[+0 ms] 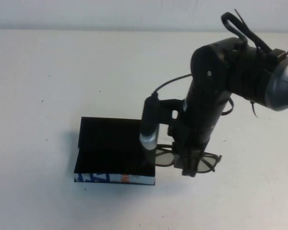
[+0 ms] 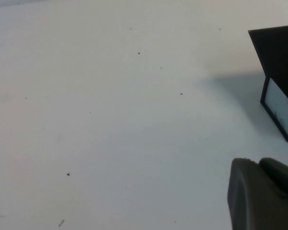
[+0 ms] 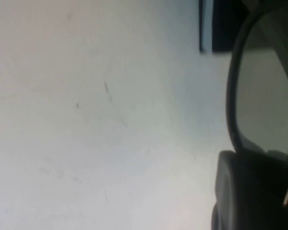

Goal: Return glasses to glasses case
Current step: Place the glasses in the glasses case

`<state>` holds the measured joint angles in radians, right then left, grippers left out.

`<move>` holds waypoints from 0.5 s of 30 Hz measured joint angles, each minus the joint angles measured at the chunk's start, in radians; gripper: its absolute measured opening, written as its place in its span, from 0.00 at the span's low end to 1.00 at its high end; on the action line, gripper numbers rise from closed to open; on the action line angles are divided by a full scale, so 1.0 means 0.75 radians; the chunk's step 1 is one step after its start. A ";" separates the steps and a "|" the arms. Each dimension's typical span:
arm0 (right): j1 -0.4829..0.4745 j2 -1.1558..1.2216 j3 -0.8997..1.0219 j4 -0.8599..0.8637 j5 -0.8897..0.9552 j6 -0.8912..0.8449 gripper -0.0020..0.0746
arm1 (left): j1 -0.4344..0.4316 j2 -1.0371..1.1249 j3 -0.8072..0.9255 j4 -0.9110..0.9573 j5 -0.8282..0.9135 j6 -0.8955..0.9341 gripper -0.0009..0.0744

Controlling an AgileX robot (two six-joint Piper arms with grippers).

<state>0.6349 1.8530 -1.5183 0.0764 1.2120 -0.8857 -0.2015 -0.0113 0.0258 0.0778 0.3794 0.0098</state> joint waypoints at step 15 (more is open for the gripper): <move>0.293 0.372 -0.588 -0.039 0.014 0.068 0.12 | 0.000 0.000 0.000 0.000 0.000 0.000 0.01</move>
<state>0.8547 2.1322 -1.9591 0.0470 1.2227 -0.8343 -0.2015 -0.0113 0.0258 0.0778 0.3794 0.0098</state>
